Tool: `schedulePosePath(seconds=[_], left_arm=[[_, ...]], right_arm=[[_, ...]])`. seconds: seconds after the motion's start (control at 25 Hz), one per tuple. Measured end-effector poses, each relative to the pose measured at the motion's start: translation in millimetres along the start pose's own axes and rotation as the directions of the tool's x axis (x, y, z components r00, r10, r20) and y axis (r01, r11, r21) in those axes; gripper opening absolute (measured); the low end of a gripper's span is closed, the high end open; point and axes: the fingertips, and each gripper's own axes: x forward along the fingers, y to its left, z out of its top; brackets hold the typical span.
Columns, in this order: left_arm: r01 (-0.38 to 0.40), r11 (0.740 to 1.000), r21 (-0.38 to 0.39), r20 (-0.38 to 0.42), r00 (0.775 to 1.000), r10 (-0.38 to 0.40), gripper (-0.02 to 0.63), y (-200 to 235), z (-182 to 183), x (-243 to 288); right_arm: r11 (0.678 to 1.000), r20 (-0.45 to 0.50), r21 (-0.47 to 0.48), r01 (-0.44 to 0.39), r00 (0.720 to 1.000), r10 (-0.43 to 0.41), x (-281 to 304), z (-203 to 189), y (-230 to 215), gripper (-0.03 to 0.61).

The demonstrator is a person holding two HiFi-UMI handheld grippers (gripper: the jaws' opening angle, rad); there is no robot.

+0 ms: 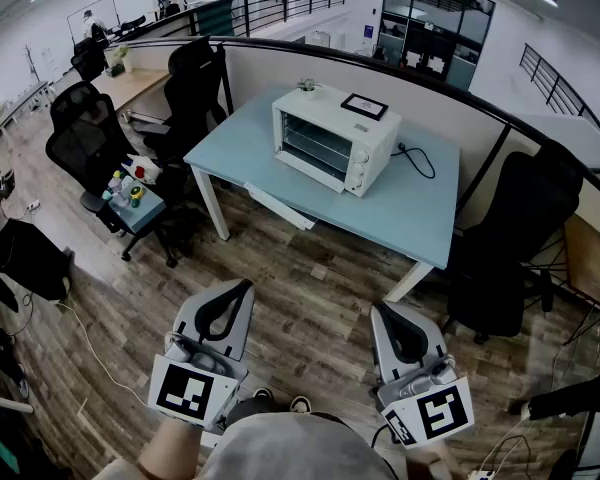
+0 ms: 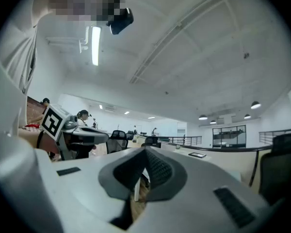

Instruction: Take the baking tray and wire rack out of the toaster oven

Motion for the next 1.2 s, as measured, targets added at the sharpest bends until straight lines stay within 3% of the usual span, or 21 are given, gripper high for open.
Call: schedulePosePath(seconds=[0.48, 0.52, 0.56, 0.6, 0.96, 1.2], left_arm=[[-0.024, 0.999, -0.031, 0.002, 1.0, 0.024, 0.005, 0, -4, 4], [-0.021, 0.999, -0.043, 0.014, 1.0, 0.021, 0.076, 0, -3, 6], [-0.018, 0.998, -0.054, 0.024, 1.0, 0.019, 0.32, 1, -2, 8], [-0.018, 0.998, -0.062, 0.03, 0.999, 0.02, 0.381, 3, -3, 10], [-0.024, 0.999, -0.032, 0.027, 0.999, 0.025, 0.39, 29, -21, 44], [-0.017, 0.998, -0.061, -0.009, 1.0, 0.017, 0.39, 60, -39, 86]], right_arm=[[0.997, -0.008, 0.072, -0.006, 1.0, 0.007, 1, -10, -8, 0.003], [0.997, -0.012, 0.074, -0.007, 1.0, 0.008, 3, -12, -9, 0.003], [0.997, -0.016, 0.077, -0.007, 1.0, 0.008, 4, -13, -10, 0.003], [0.997, -0.019, 0.08, -0.007, 1.0, 0.009, 7, -15, -10, 0.003], [0.996, -0.055, 0.084, 0.009, 0.998, -0.004, 42, -33, -28, 0.003], [0.995, -0.085, 0.093, 0.032, 0.996, -0.024, 88, -47, -54, 0.003]])
